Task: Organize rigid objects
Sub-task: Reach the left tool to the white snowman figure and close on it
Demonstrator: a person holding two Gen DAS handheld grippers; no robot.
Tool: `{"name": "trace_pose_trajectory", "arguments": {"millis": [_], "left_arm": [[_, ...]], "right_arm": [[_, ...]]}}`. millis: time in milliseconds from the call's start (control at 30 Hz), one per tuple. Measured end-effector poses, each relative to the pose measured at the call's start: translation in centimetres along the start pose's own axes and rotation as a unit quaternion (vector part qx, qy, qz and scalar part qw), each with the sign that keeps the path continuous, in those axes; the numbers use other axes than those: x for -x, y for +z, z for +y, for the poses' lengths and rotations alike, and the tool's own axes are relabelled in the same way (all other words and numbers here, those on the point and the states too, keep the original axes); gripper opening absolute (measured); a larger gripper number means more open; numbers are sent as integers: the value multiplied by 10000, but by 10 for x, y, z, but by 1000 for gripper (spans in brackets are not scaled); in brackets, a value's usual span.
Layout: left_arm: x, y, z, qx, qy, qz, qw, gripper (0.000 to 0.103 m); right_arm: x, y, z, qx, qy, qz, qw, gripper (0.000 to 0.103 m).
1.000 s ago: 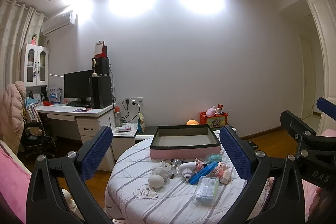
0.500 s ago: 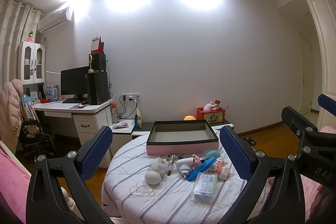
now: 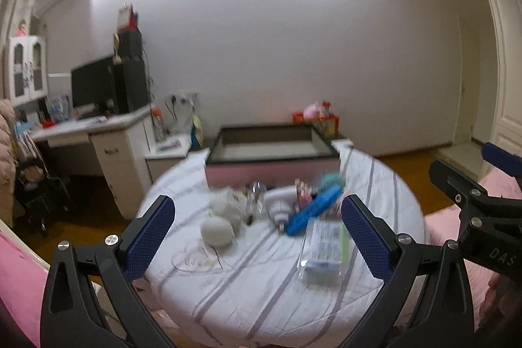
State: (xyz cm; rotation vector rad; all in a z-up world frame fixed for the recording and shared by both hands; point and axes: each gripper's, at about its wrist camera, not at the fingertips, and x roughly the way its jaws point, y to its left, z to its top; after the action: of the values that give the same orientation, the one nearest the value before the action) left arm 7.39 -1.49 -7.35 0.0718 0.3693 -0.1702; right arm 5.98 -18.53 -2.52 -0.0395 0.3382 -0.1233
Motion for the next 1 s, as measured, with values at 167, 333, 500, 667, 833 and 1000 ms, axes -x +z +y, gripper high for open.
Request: {"name": "trace_pose_trajectory", "arguments": {"millis": [167,333,500,667,833,1000], "left_arm": [[-50,-18,14,34,102,671,9977,103],[-91,-33,36,197,235,1253,9916,103],[-119,-40,56,351,375,1590,9859,103],[-137,-40,59,308,380,1753,9833,103],[-161,-42,60,155,307,1974,9797,103],[-185,-42,72,179,326,2177,9753,103]], "right_arm": [[-50,-19,-2,-37,46,591,9982,103],[-91,-33,3,-46,292,1123,9932,103],[-115,-33,6,-68,425,1347,9900,103],[-129,-28,5,-97,434,1411,9890,103],[-146,-26,4,-143,413,1539,9871,103],[-156,-30,1,-242,405,1661,9850,103]]}}
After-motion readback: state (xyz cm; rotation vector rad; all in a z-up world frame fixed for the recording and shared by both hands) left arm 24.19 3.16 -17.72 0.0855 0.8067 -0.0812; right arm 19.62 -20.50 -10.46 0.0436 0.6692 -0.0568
